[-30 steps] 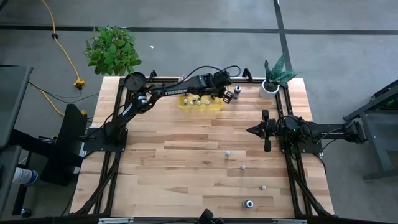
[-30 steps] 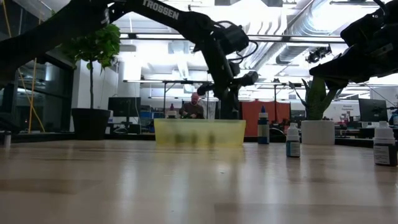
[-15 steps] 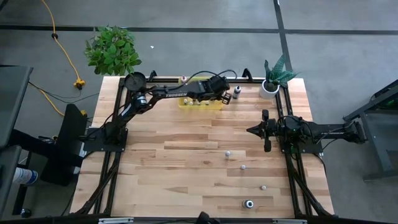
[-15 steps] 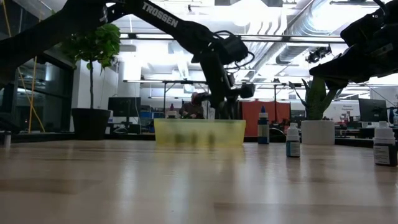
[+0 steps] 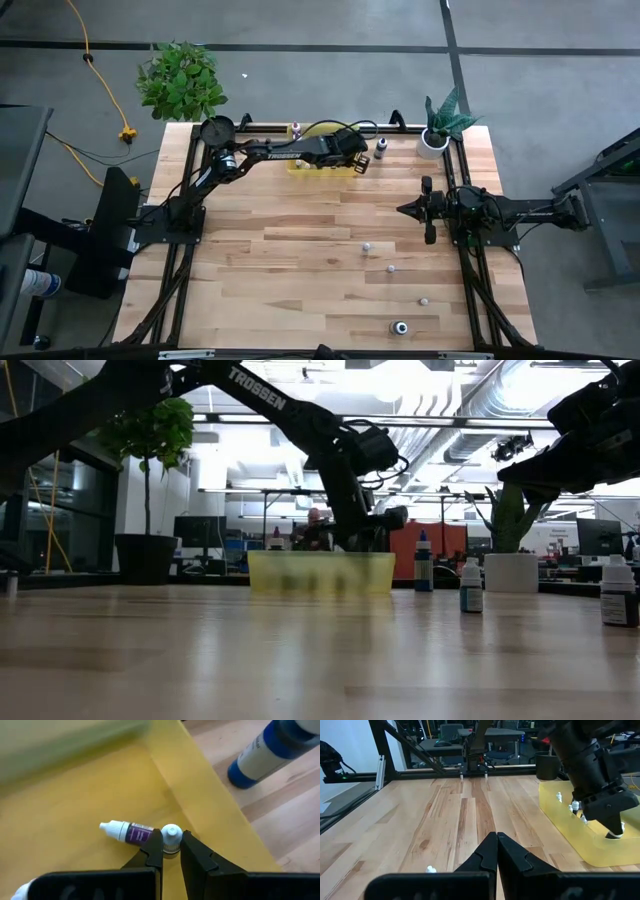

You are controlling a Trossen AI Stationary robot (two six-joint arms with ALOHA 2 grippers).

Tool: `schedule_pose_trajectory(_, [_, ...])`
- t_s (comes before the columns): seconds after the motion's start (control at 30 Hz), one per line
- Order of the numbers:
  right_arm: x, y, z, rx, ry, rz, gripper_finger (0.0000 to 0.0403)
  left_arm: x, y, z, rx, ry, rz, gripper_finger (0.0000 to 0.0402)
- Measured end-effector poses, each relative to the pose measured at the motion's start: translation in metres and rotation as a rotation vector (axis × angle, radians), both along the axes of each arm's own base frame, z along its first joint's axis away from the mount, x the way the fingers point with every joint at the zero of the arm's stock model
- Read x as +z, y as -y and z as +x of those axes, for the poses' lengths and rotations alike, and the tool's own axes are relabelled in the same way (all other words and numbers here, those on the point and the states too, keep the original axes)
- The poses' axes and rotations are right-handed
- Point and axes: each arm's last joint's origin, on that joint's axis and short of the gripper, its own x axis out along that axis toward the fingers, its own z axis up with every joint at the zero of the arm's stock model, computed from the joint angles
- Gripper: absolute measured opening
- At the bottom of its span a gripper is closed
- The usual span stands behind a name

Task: Pick & Place food coloring
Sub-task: Put the small green food coloring bottle into the yellow container, then put the big blue food coloring bottle into the yellow container

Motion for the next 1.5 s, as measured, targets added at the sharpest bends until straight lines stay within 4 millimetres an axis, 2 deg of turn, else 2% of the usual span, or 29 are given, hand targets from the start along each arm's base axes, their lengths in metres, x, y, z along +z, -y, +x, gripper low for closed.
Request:
schedule_pose_trajectory(1.03, [0.0000, 0.0000, 0.0000, 0.000, 0.000, 0.000, 0.0000, -0.0021, 0.0020, -0.0007, -0.074, -0.009, -0.070, 0.0030])
schedule_pose_trajectory(1.13, [0.0000, 0.0000, 0.0000, 0.000, 0.000, 0.000, 0.0000, -0.0021, 0.0020, -0.0007, -0.074, -0.009, -0.070, 0.0041])
schedule_pose_trajectory(1.37, [-0.0001, 0.0000, 0.0000, 0.000, 0.000, 0.000, 0.0000, -0.0021, 0.0020, -0.0005, -0.074, -0.007, -0.071, 0.0098])
schedule_pose_trajectory(1.5, [0.0000, 0.0000, 0.0000, 0.000, 0.000, 0.000, 0.0000, -0.0020, 0.0020, -0.0005, -0.075, -0.007, -0.071, 0.0114])
